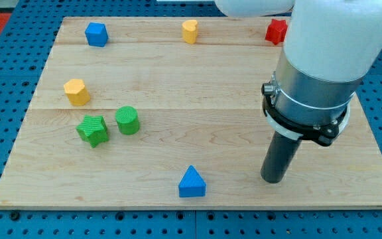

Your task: Push the blue triangle diagonally to the bottom right of the green circle

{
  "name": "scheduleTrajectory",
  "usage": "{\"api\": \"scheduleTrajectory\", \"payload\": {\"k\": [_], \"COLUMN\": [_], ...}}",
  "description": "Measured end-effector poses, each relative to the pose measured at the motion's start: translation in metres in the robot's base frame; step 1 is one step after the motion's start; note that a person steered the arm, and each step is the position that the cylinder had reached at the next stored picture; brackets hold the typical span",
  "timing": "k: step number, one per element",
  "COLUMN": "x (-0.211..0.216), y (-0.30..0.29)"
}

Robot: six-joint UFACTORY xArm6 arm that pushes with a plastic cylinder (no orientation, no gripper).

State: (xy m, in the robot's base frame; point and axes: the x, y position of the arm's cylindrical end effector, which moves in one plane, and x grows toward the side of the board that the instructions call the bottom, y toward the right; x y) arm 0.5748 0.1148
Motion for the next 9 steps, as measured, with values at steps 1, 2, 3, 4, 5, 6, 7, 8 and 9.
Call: {"api": "scheduleTrajectory", "payload": {"k": [1, 2, 3, 4, 5, 6, 7, 8, 9], "x": [0.009, 0.038, 0.039, 0.038, 0.024, 0.015, -0.014, -0.036, -0.055], "y": [0.0, 0.009, -0.037, -0.115, -0.129, -0.119, -0.07, -0.07, -0.072]}}
